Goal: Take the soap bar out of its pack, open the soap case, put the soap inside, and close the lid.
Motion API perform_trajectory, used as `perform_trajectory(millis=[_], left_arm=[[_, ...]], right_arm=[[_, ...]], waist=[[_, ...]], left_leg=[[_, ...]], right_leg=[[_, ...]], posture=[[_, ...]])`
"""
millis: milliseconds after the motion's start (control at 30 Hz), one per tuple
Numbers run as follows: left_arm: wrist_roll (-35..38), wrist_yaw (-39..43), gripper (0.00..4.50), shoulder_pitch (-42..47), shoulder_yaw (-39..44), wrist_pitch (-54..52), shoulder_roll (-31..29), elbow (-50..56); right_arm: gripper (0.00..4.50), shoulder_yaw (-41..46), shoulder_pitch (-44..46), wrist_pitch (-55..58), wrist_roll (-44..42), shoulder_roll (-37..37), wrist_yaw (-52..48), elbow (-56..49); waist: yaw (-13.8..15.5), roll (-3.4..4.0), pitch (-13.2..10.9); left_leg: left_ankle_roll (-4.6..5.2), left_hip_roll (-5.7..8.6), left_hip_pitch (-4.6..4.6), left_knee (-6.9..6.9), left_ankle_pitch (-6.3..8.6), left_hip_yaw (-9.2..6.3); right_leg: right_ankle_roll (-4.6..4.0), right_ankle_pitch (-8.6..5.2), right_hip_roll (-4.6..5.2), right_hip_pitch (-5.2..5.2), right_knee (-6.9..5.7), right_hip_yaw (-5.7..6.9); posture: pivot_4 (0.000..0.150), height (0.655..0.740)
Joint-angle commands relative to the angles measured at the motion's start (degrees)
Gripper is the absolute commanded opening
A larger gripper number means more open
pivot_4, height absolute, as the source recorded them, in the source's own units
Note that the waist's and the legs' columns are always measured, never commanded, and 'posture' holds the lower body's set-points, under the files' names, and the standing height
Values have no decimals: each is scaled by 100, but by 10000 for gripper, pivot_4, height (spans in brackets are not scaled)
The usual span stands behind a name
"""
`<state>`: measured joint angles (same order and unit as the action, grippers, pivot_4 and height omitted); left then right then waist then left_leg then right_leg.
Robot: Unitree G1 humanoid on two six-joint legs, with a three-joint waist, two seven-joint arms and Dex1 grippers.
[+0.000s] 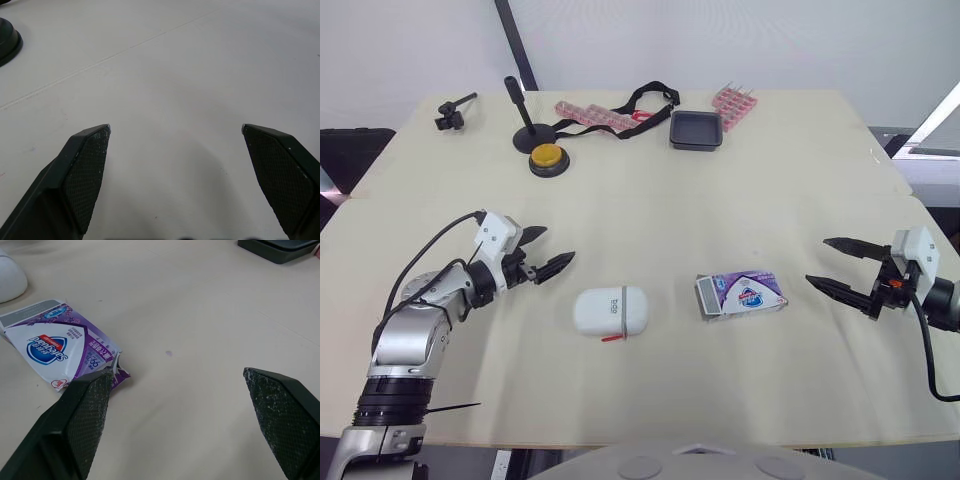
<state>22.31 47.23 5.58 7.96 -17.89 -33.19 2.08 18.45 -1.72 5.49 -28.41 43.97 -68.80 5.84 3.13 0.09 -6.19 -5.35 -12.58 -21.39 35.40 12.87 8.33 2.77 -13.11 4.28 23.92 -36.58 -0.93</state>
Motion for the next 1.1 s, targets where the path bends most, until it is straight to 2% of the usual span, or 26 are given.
perform_trajectory(millis=[33,600,700,767,1100], left_arm=[[-17,66,45000,40,54,164,-47,120],[234,394,45000,241,20,162,99,37],[815,1167,45000,104,136,206,11,396],[954,1589,45000,13,138,292,-144,500],[1030,3026,45000,-553,88,818,-801,809]], right_arm=[[44816,35,118,-53,30,130,-39,-55],[44816,-54,337,-115,206,348,-330,170],[44816,-589,543,-418,642,990,-1070,-108],[44816,-849,852,-373,724,1258,-1313,-139],[44816,-1908,2011,-144,1002,1478,-2016,-61]], waist=[[1,0,0],[8,-1,0],[0,3,0],[-8,-1,-2],[59,-3,-2]], left_leg=[[0,0,0,0,0,0],[16,1,0,21,0,1],[23,2,-2,38,5,4],[27,4,-8,40,7,10],[38,0,-9,63,7,11]], right_leg=[[0,0,0,0,0,0],[-3,1,4,5,-15,1],[-4,2,5,14,-28,1],[-4,2,7,24,-35,2],[-6,1,7,53,-68,2]], posture=[[1500,7291],[1500,7291],[1500,7291],[1500,7291],[1500,7291]])
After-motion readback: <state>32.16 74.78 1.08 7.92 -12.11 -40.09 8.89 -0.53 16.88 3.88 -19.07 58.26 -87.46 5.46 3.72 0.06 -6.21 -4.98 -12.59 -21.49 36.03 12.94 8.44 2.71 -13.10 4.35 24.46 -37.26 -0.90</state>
